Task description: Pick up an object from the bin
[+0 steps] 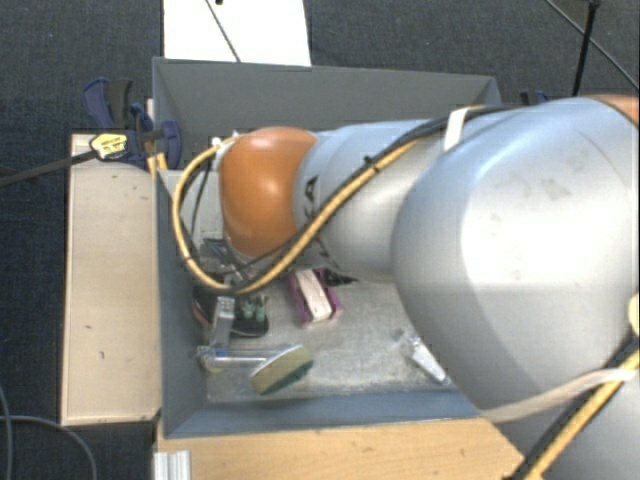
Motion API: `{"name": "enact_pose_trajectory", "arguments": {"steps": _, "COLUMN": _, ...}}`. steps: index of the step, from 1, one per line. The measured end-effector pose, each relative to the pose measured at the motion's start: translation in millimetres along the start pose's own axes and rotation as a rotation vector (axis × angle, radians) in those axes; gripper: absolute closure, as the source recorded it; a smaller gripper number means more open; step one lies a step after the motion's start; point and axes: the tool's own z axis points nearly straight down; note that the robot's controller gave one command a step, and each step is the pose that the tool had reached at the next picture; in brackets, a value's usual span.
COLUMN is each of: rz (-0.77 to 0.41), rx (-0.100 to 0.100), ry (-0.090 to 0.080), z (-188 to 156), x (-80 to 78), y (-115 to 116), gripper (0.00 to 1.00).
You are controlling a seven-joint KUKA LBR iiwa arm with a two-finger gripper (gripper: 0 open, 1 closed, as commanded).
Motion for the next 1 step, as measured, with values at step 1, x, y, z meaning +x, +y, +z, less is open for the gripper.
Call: {"name": "enact_pose_trajectory", "arguments": {"steps": 1, "rz": 0.113, "rx": -0.003, "ry": -0.01, "z": -103.3, "x": 27.0, "y": -31.9, "gripper": 0.0}}
